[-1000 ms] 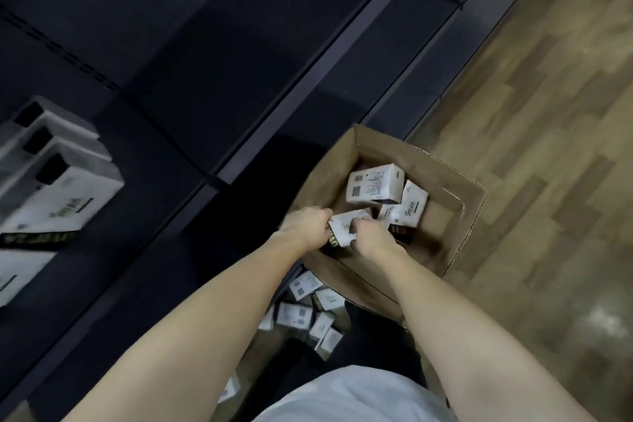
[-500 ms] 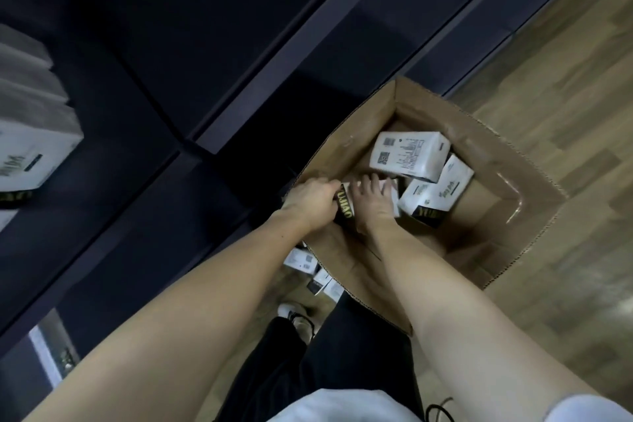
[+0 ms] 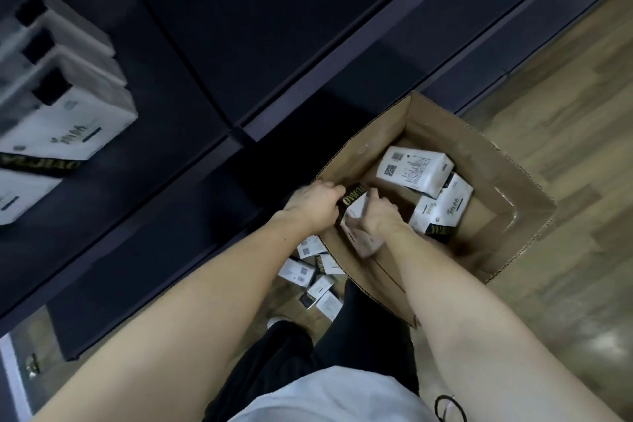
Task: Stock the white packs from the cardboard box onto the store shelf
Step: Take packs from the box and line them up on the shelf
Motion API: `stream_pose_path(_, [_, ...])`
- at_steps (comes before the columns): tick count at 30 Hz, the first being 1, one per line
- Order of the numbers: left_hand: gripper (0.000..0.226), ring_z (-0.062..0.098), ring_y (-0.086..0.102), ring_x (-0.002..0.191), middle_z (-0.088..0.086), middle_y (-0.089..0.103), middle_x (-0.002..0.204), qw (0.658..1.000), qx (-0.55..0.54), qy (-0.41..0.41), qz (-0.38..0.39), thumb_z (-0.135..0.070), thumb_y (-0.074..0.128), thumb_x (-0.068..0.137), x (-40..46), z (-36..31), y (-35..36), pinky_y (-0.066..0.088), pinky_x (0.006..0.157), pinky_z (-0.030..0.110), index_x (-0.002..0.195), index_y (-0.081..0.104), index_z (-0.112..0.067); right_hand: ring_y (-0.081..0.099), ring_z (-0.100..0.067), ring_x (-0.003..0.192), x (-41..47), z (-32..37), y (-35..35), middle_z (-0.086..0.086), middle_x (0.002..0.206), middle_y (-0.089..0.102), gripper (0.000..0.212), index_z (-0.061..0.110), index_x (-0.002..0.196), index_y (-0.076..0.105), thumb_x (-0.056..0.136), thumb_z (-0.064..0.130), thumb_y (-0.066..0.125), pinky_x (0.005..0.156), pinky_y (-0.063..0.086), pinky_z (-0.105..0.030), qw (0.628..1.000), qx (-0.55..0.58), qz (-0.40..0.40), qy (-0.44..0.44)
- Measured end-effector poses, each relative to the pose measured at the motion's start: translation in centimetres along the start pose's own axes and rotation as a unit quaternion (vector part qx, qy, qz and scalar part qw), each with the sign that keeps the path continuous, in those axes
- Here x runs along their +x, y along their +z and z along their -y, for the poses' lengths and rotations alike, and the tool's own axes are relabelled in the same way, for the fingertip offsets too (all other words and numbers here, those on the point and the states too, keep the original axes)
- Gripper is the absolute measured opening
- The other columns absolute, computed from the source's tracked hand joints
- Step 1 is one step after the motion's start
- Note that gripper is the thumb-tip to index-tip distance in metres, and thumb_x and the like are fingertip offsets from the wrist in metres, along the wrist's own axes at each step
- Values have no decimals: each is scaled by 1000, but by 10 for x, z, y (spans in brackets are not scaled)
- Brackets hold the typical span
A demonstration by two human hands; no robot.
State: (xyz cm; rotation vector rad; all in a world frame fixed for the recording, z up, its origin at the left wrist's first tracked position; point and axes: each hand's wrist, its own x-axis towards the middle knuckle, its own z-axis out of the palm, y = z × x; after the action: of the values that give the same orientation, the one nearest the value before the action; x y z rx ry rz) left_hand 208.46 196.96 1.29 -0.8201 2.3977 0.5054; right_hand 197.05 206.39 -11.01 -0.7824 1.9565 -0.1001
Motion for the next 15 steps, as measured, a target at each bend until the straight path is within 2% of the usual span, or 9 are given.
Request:
stream_pose_path(4, [30,27,47,117,6,54,126,1000,-2,3,-25,-17,50,94,-25,11,-23,42,83,36,124,53,-18,58,-26,107,-39,14,-37,-5,119,59,73,14,129,41,76,54,71,86,49,-35,996,89,20,-15])
stream_pose_path(6, [36,27,48,114,6,53,123,999,-3,6,-44,-15,52,92,-40,17,-36,41,79,35,127,50,-19,61,-20,100,-63,23,-56,-2,114,61,72,14,128,52,72,55,70,78,48,-33,992,125,34,-13])
stream_pose_path(8, [43,27,49,113,5,53,122,998,-10,9,-69,-13,56,89,-54,22,-47,44,80,36,130,47,-22,62,-21,98,-87,32,-74,-2,110,64,60,17,120,58,76,56,68,75,47,-32,987,151,46,-17])
stream_pose_path(11, [57,27,48,115,3,51,126,994,-17,22,-108,-9,60,86,-77,30,-62,47,81,38,137,41,-24,60,-19,97,-132,52,-92,1,106,62,41,20,113,55,88,51,65,84,48,-33,979,197,49,-16])
stream_pose_path(13, [70,26,46,118,0,47,131,991,-18,41,-123,-11,66,84,-93,34,-69,48,84,38,144,34,-28,68,-18,95,-158,67,-98,1,102,72,48,20,116,62,82,53,69,91,52,-35,974,222,43,-24])
stream_pose_path(15, [83,25,42,123,-1,41,137,990,-16,65,-125,-19,73,81,-110,41,-77,46,91,37,148,27,-34,73,-23,96,-179,83,-102,-3,100,77,55,16,118,65,76,51,75,98,53,-43,967,248,36,-41])
